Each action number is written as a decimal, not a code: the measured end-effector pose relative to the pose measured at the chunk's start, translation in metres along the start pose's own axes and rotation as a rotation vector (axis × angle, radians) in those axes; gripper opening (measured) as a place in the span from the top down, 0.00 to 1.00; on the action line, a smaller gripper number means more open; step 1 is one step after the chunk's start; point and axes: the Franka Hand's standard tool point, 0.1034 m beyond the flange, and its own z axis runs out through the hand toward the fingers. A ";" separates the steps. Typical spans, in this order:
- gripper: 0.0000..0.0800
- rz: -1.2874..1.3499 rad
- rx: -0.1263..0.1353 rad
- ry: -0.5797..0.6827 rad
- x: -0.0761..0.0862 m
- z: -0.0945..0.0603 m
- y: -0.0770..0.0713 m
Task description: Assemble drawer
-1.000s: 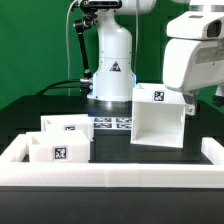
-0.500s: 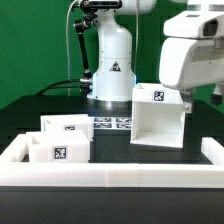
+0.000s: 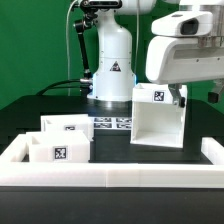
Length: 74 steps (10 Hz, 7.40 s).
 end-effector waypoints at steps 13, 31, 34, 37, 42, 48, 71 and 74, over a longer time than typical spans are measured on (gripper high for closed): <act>0.19 0.337 0.000 0.005 -0.050 -0.027 -0.016; 0.49 0.496 0.019 -0.016 -0.114 0.012 -0.046; 0.90 0.496 0.020 -0.015 -0.114 0.012 -0.046; 0.95 0.496 0.020 -0.015 -0.114 0.012 -0.046; 0.95 0.498 0.026 -0.004 -0.101 0.011 -0.038; 0.95 0.546 0.039 0.062 -0.019 0.004 0.009; 0.95 1.453 0.143 0.095 0.031 0.000 0.022; 0.95 1.606 0.163 0.080 0.030 0.001 0.025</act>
Offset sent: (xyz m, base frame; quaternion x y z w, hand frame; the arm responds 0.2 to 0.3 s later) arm 0.0000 0.0000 0.0000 0.0000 0.0000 0.1938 0.9810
